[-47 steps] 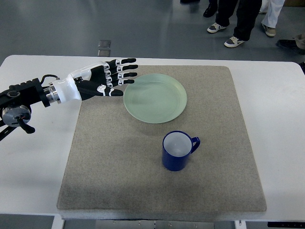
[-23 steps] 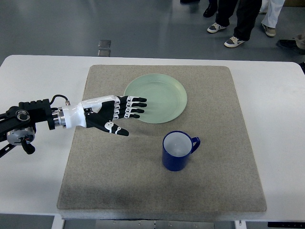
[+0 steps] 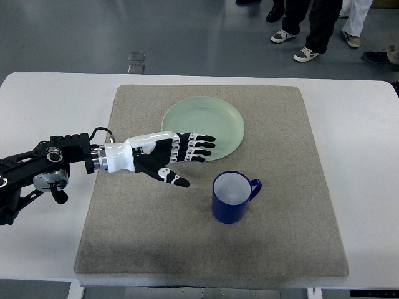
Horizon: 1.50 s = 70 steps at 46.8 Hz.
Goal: Place cup left of plate with left hand
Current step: 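Reach the left hand down to the blue mug's side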
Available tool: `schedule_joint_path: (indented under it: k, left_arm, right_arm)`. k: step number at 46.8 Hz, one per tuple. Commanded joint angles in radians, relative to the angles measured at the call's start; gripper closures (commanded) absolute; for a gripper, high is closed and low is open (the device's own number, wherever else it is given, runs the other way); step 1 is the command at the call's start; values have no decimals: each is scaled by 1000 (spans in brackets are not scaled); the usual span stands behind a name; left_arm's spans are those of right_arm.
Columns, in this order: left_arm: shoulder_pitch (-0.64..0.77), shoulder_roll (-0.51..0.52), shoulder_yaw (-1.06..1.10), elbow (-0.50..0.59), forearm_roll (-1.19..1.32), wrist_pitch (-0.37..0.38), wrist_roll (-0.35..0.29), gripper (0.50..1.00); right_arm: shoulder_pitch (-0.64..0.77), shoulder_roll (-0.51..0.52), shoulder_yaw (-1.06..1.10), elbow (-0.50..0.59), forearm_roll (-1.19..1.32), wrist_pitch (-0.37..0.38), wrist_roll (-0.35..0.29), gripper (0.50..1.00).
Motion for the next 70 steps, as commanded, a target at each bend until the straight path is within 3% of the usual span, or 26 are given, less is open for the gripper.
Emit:
schedule_joint_path:
  k: [1,17,39,70]
  left_arm:
    - [1,-19,0,0,27,0,0,504]
    - [2,-22,1,-2,61,0,0,504]
    - [0,-100,31,14,100,0,0,504]
    - [-5,-172,43,106,100,0,3,506]
  right_arm:
    - [0,0,0,0,0,0,0,568]
    - [0,0,0,0,0,0,0,568]
    - [0,0,0,0,0,0,0,568]
    - [0,0,0,0,0,0,0,568]
